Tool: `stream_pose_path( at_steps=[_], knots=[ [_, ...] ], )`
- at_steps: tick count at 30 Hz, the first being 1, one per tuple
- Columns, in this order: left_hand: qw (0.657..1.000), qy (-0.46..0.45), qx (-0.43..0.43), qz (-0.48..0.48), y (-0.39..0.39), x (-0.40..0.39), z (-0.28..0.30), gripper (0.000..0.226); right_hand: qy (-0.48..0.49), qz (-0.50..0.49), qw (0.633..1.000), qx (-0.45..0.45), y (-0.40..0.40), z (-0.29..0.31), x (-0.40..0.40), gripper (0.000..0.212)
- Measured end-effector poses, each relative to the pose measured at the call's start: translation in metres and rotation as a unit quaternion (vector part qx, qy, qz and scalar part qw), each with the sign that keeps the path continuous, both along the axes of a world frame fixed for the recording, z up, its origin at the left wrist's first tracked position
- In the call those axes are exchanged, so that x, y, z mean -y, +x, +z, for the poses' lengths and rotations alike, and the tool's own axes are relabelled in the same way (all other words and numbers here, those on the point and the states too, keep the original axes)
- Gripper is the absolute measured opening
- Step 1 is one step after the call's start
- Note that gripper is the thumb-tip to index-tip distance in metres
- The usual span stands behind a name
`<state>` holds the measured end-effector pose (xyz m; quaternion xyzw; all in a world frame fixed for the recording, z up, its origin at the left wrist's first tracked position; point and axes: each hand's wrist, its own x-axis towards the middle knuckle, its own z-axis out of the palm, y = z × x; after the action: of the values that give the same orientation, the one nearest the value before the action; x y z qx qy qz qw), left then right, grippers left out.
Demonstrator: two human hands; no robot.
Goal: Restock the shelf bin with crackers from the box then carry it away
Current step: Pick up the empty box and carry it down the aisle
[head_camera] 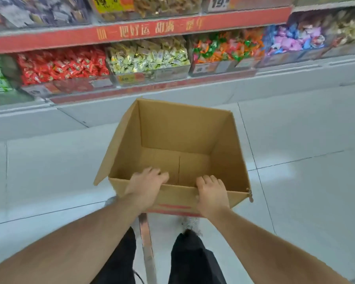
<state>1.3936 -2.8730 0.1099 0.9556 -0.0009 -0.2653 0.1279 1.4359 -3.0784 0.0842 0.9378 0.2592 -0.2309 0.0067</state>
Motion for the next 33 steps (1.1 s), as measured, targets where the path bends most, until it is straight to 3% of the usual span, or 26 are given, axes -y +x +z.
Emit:
stream_pose_path(
  at_steps=[4,9,18,26,33],
  knots=[
    [0.998,0.017,-0.037,0.038,0.007,0.022,-0.056,0.052,0.012,0.046,0.998,0.031,0.032,-0.059,0.01,0.042],
    [0.997,0.022,-0.038,0.064,0.026,0.026,-0.147,0.047,0.039,0.076,0.995,0.051,0.067,-0.152,0.004,0.037],
    [0.997,0.074,-0.024,0.005,0.059,0.026,-0.255,0.059,0.022,0.059,0.993,0.099,0.092,-0.272,0.007,0.047],
    [0.995,0.101,-0.017,-0.008,0.089,0.011,-0.281,0.061,0.034,0.068,0.986,0.145,0.139,-0.29,-0.015,0.037],
    [0.99,0.12,-0.057,-0.046,0.078,0.01,-0.243,0.06,-0.136,0.162,0.977,-0.021,0.123,-0.238,-0.017,0.053]
  ],
)
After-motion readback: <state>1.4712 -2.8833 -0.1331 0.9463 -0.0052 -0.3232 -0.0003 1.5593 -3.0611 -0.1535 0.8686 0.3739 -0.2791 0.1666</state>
